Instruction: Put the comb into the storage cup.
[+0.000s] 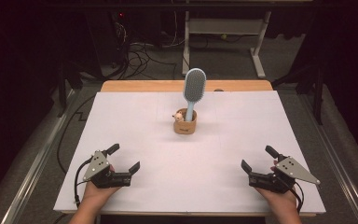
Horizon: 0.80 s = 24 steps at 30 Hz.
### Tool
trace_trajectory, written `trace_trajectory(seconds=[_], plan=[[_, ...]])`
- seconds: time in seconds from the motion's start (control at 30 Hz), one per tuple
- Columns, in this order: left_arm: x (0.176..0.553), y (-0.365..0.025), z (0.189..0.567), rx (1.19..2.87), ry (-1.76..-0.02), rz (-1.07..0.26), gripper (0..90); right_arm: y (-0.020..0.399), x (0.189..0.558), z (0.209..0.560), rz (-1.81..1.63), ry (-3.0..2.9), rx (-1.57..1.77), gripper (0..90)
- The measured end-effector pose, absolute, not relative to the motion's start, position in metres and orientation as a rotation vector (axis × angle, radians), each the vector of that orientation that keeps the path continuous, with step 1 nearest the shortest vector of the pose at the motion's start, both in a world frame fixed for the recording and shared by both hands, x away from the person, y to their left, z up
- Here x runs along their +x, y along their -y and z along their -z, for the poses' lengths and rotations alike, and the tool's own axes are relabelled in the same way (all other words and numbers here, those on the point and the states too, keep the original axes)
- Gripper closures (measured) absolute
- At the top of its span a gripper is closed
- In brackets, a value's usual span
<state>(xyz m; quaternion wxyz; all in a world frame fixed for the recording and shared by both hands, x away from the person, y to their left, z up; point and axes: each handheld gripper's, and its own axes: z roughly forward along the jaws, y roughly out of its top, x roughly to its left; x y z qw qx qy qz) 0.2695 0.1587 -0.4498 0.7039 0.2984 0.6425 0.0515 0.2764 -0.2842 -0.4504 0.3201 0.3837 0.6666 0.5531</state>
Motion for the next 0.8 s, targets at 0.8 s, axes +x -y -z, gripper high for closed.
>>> trace_trajectory(seconds=[0.8], plan=[[0.2692,-0.1612,0.4493,0.653,-1.433,-0.111,0.0,0.2853,0.2748,0.4500,-1.454,-1.747,0.992,0.2]])
